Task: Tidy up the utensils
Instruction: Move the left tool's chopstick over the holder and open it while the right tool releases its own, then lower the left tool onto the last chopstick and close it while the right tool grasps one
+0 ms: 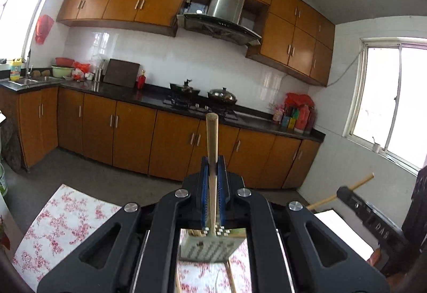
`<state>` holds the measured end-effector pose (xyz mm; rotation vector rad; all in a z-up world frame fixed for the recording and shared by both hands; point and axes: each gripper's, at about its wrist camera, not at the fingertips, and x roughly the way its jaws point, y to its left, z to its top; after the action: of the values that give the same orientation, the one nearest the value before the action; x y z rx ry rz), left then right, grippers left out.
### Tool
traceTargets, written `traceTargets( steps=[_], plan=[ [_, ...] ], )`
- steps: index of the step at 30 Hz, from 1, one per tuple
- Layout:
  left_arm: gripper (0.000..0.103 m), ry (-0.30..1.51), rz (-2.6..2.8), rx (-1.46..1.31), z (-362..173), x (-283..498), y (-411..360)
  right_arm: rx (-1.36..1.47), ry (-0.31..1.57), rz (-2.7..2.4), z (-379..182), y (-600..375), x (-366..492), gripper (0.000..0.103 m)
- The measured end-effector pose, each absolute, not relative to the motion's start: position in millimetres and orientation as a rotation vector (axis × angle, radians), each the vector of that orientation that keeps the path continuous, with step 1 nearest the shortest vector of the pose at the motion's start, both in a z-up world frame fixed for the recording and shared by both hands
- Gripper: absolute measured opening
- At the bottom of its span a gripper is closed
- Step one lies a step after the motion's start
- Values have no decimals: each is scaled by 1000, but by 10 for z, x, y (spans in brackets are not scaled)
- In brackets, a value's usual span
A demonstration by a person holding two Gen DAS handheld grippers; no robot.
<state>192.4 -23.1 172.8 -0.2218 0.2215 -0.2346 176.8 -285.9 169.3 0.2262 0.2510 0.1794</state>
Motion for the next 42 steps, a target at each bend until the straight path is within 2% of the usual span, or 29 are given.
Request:
traceTargets(
  steps=[14, 19, 22, 25, 28, 32, 42],
  plan=[
    [7, 372, -217, -221, 1216, 2418, -375, 202, 365, 148, 1270, -2748, 2354, 9],
    [7, 383, -232, -222, 1224, 2379, -323, 190, 342, 126, 1269, -2745, 2263, 12],
    [8, 366, -242, -227, 1291, 2322, -285, 206, 322, 109, 1297, -2834, 2165, 18],
    [11, 345, -240, -229, 1356, 2202, -223, 225, 306, 71, 1280, -2970, 1995, 21],
    [19, 338, -228, -231, 1347, 2046, -115, 224, 330, 13, 1140, -3102, 1823, 22],
    [20, 375, -189, -221, 1161, 1881, 64, 242, 452, -24, 696, -3246, 1737, 22],
    [20, 703, -90, -160, -28, 1864, 251, 223, 851, 131, -725, -2615, 1865, 24]
  ],
)
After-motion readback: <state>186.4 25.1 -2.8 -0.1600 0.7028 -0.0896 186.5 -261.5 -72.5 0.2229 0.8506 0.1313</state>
